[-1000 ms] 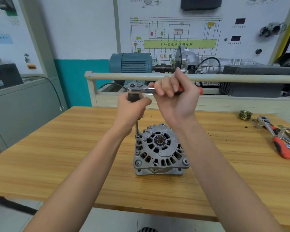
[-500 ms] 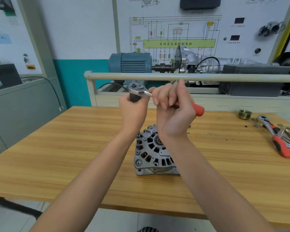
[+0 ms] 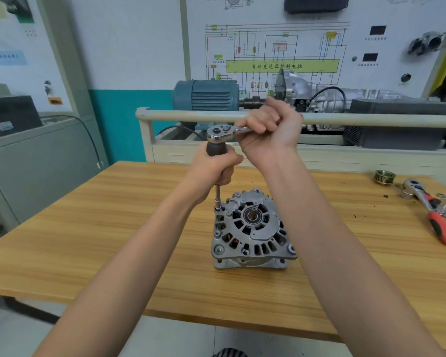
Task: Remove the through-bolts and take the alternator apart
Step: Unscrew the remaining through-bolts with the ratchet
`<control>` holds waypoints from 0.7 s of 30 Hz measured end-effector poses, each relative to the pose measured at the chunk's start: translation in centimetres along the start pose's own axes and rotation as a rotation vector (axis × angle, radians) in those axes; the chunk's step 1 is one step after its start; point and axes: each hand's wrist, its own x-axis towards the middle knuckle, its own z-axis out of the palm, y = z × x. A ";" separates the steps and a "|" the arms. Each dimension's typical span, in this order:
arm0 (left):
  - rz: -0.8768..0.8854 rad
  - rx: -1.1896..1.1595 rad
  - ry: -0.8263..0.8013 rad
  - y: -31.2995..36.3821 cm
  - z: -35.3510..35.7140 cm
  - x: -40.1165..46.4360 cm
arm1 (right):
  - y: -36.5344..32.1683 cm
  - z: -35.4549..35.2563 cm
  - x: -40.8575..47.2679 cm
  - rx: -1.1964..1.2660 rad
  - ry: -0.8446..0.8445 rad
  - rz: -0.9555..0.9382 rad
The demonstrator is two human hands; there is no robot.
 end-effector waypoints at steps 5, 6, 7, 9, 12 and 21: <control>0.100 0.016 0.493 -1.2 1.4 0.4 | 3.4 -1.4 -4.5 -0.258 -0.241 -0.511; 0.125 0.004 0.501 -1.3 1.6 0.3 | 3.9 -1.6 -5.0 -0.342 -0.278 -0.616; 0.133 0.009 0.481 -1.2 1.7 0.3 | 4.2 -1.5 -5.2 -0.414 -0.306 -0.699; 0.090 0.050 0.385 -0.8 1.2 0.2 | 3.8 -1.1 -4.9 -0.458 -0.318 -0.733; 0.049 0.071 0.059 0.1 -1.1 0.2 | 2.0 -0.3 -2.9 -0.311 -0.253 -0.410; -0.060 0.023 -0.052 0.6 -0.4 0.0 | 0.8 -0.4 -0.8 0.014 -0.121 -0.091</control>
